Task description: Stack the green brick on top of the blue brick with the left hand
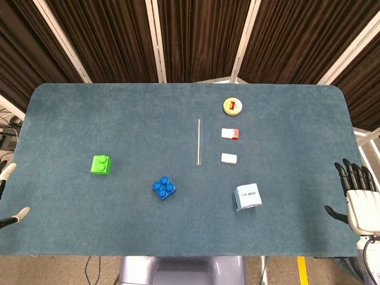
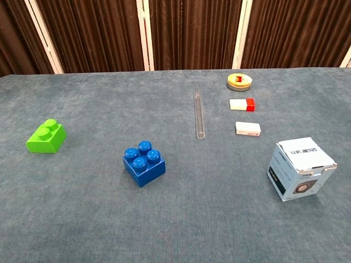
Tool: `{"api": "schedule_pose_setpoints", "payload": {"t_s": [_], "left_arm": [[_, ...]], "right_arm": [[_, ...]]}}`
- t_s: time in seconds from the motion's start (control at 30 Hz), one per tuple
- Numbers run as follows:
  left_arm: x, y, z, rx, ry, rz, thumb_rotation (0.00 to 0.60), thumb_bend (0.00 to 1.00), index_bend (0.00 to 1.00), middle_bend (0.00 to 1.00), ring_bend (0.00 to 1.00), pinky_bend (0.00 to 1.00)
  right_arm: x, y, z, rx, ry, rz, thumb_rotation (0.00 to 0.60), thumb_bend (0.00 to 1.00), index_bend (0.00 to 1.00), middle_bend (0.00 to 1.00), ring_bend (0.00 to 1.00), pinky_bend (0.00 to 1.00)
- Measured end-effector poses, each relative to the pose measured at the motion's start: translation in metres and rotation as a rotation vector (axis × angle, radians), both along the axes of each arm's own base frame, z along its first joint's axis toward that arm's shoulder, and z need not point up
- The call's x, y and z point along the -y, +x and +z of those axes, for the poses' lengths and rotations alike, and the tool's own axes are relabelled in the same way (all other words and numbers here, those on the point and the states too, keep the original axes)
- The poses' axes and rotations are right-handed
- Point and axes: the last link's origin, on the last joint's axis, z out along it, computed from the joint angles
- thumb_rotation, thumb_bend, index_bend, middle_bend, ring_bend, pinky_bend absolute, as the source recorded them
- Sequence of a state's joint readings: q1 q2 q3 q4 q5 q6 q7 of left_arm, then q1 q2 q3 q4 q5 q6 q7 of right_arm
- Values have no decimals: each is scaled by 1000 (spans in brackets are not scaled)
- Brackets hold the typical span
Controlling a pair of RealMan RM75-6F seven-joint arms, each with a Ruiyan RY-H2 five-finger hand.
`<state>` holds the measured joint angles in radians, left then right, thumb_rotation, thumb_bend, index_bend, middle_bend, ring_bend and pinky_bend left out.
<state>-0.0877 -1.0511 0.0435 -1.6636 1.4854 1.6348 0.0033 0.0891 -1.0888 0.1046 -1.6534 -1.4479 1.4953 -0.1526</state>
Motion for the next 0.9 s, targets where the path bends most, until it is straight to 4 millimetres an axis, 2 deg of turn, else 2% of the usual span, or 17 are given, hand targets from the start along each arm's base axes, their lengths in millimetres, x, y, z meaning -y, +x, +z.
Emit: {"api": "schedule_pose_setpoints", "payload": {"t_s": [0.37,0.57,0.67,0.9], "left_arm": [[-14,-2,-10,-13,-42,30,600,0,0,0,0,0],[-35,5,-19,-2,-104,24,600,0,0,0,0,0],[-57,13,-29,1,-155,23,600,0,0,0,0,0],[-134,38,-72,-30,-302,40,600,0,0,0,0,0]], "right_arm": [[4,-3,4,10,-8,-15,600,0,0,0,0,0],[5,-4,5,10,-13,-27,600,0,0,0,0,0],[6,-7,5,4,-10,-34,600,0,0,0,0,0],[13,-12,3,-3,-11,-61,600,0,0,0,0,0]]}}
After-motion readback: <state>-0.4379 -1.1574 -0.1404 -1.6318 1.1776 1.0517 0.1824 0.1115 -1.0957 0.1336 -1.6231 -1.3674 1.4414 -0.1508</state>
